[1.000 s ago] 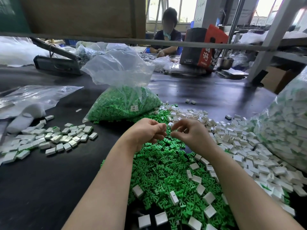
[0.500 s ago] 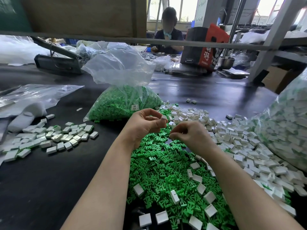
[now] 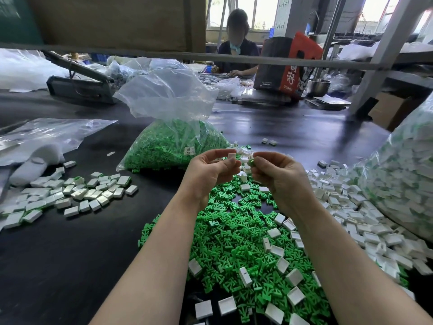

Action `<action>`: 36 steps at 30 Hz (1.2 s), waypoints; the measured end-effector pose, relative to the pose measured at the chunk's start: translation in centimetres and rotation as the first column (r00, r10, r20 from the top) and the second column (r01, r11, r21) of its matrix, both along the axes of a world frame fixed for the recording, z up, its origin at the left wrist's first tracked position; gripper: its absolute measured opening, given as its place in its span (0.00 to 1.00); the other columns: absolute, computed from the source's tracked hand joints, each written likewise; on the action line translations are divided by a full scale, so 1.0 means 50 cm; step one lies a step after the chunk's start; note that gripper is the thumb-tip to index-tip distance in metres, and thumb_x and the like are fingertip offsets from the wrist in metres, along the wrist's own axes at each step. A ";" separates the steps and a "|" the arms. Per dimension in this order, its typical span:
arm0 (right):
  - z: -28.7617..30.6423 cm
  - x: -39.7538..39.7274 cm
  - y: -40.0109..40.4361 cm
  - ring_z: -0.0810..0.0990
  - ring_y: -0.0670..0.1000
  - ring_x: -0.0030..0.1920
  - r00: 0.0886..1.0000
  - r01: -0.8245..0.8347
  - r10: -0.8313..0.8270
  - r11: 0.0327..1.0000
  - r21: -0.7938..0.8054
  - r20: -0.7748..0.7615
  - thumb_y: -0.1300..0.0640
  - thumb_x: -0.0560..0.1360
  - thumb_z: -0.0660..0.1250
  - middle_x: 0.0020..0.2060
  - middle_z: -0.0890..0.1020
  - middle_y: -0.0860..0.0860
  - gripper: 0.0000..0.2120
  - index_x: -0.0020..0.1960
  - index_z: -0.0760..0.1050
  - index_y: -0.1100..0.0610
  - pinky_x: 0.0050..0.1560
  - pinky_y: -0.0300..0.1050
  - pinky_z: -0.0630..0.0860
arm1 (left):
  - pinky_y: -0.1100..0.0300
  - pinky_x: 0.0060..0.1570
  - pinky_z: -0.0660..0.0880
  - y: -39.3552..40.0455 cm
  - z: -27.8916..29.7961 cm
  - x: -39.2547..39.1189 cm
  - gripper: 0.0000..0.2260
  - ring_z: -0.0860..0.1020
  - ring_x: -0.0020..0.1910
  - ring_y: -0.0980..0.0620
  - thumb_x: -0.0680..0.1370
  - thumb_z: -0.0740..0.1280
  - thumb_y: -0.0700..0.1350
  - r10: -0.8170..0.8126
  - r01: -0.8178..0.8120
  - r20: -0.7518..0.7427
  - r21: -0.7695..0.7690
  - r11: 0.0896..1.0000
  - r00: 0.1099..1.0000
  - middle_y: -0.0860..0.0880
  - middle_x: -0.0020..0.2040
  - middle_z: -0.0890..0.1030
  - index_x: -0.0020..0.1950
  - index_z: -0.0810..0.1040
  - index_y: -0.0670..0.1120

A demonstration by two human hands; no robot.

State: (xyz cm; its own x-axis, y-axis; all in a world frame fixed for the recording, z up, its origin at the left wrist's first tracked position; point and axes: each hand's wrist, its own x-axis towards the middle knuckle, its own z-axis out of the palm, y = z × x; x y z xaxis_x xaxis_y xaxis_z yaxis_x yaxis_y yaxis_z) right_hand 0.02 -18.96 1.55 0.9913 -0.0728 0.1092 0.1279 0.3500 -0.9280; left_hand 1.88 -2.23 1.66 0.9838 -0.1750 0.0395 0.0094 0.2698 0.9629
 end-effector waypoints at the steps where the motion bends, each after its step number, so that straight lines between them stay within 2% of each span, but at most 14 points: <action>1: 0.002 -0.001 0.001 0.83 0.49 0.34 1.000 -0.008 0.008 1.000 0.015 -0.004 0.61 0.65 0.72 0.37 0.85 0.55 0.12 0.48 0.80 0.63 0.36 0.38 0.80 | 0.58 0.47 0.79 -0.004 0.000 0.000 0.06 0.83 0.43 0.52 0.74 0.71 0.39 0.019 -0.019 -0.012 -0.010 1.000 1.000 0.47 0.44 0.86 0.49 0.82 0.47; 6: 0.009 -0.004 0.008 0.79 0.46 0.32 0.999 0.031 -0.031 0.999 0.038 -0.008 0.60 0.64 0.73 0.35 0.83 0.51 0.11 0.46 0.80 0.61 0.35 0.36 0.78 | 0.63 0.40 0.72 -0.019 0.003 -0.001 0.03 0.78 0.38 0.58 0.74 0.72 0.39 0.095 -0.098 -0.055 -0.058 0.993 0.994 0.54 0.39 0.84 0.45 0.83 0.47; 10: 0.011 -0.009 0.009 0.76 0.45 0.30 0.999 0.048 -0.047 0.998 0.030 -0.016 0.60 0.63 0.73 0.33 0.81 0.52 0.13 0.46 0.80 0.61 0.31 0.35 0.75 | 0.65 0.36 0.77 -0.024 0.010 -0.004 0.07 0.82 0.38 0.54 0.73 0.72 0.37 0.023 -0.048 -0.117 -0.217 0.975 0.993 0.49 0.39 0.84 0.50 0.80 0.41; 14: 0.012 -0.010 0.012 0.77 0.46 0.31 0.998 0.060 -0.060 0.998 -0.014 -0.003 0.58 0.63 0.73 0.35 0.82 0.54 0.13 0.46 0.80 0.61 0.32 0.36 0.75 | 0.65 0.35 0.79 -0.030 0.014 -0.011 0.18 0.84 0.38 0.52 0.67 0.73 0.39 -0.031 0.002 -0.116 -0.245 0.969 0.993 0.46 0.39 0.85 0.55 0.77 0.39; 17: 0.011 -0.010 0.012 0.76 0.48 0.33 0.997 0.071 -0.069 0.995 -0.066 0.018 0.61 0.68 0.73 0.37 0.81 0.54 0.08 0.47 0.80 0.59 0.34 0.36 0.75 | 0.65 0.36 0.79 -0.029 0.011 -0.010 0.18 0.84 0.37 0.53 0.64 0.74 0.41 -0.040 0.013 -0.108 -0.234 0.972 0.993 0.47 0.39 0.85 0.52 0.78 0.40; 20: 0.011 -0.013 0.011 0.78 0.48 0.36 0.996 0.065 -0.050 0.976 -0.207 0.079 0.64 0.74 0.70 0.40 0.83 0.53 0.08 0.51 0.82 0.56 0.39 0.38 0.76 | 0.66 0.35 0.77 -0.028 0.007 -0.007 0.14 0.82 0.36 0.55 0.63 0.74 0.41 -0.040 0.013 -0.113 -0.226 0.974 0.993 0.48 0.38 0.84 0.47 0.80 0.42; 22: 0.012 -0.016 0.014 0.78 0.48 0.37 0.989 0.106 -0.064 0.931 -0.349 0.130 0.64 0.76 0.69 0.39 0.84 0.52 0.08 0.49 0.83 0.53 0.39 0.38 0.77 | 0.66 0.34 0.77 -0.027 0.007 -0.007 0.14 0.81 0.35 0.56 0.64 0.74 0.41 -0.041 0.014 -0.117 -0.223 0.975 0.992 0.49 0.37 0.84 0.47 0.80 0.42; 24: 0.014 -0.017 0.018 0.77 0.50 0.36 0.985 0.141 -0.088 0.906 -0.398 0.148 0.64 0.76 0.70 0.38 0.84 0.57 0.07 0.46 0.82 0.54 0.36 0.37 0.75 | 0.66 0.34 0.77 -0.027 0.007 -0.007 0.15 0.82 0.35 0.56 0.63 0.74 0.41 -0.048 0.021 -0.113 -0.230 0.973 0.992 0.48 0.37 0.84 0.49 0.79 0.42; 26: 0.015 -0.017 0.020 0.78 0.49 0.35 0.984 0.161 -0.115 0.909 -0.384 0.139 0.66 0.76 0.69 0.39 0.83 0.60 0.06 0.45 0.80 0.56 0.34 0.35 0.75 | 0.66 0.35 0.78 -0.028 0.008 -0.008 0.16 0.82 0.35 0.55 0.64 0.74 0.41 -0.053 0.026 -0.108 -0.238 0.971 0.993 0.48 0.38 0.85 0.51 0.80 0.42; 29: 0.015 -0.015 0.019 0.79 0.44 0.31 0.983 0.167 -0.135 0.942 -0.291 0.127 0.68 0.76 0.67 0.37 0.83 0.55 0.06 0.48 0.78 0.58 0.33 0.36 0.74 | 0.65 0.37 0.79 -0.032 0.007 -0.009 0.15 0.82 0.37 0.54 0.65 0.74 0.41 -0.059 0.036 -0.098 -0.222 0.974 0.993 0.47 0.39 0.85 0.51 0.82 0.43; 32: 0.013 -0.013 0.014 0.80 0.47 0.34 0.976 0.186 -0.151 0.952 -0.244 0.156 0.67 0.76 0.68 0.38 0.85 0.54 0.07 0.50 0.80 0.57 0.34 0.37 0.76 | 0.64 0.37 0.79 -0.034 0.005 -0.009 0.08 0.84 0.38 0.53 0.71 0.73 0.39 -0.049 0.027 -0.105 -0.207 0.978 0.993 0.46 0.40 0.85 0.49 0.82 0.42; 36: 0.012 -0.011 0.012 0.84 0.52 0.39 0.964 0.235 -0.206 0.956 -0.175 0.170 0.65 0.75 0.70 0.40 0.86 0.55 0.05 0.47 0.80 0.56 0.38 0.41 0.80 | 0.64 0.37 0.79 -0.036 0.002 -0.009 0.05 0.84 0.38 0.52 0.73 0.72 0.39 -0.011 -0.001 -0.083 -0.144 0.990 0.997 0.45 0.40 0.86 0.48 0.81 0.42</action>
State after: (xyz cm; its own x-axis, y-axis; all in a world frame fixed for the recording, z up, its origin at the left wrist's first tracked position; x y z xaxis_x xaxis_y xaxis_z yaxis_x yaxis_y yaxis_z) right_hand -0.53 -18.33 2.15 0.9244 -0.2510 0.2874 0.3232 0.1150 -0.9393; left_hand 1.45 -4.04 1.78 0.9838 -0.1784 -0.0172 0.0895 0.4054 0.9098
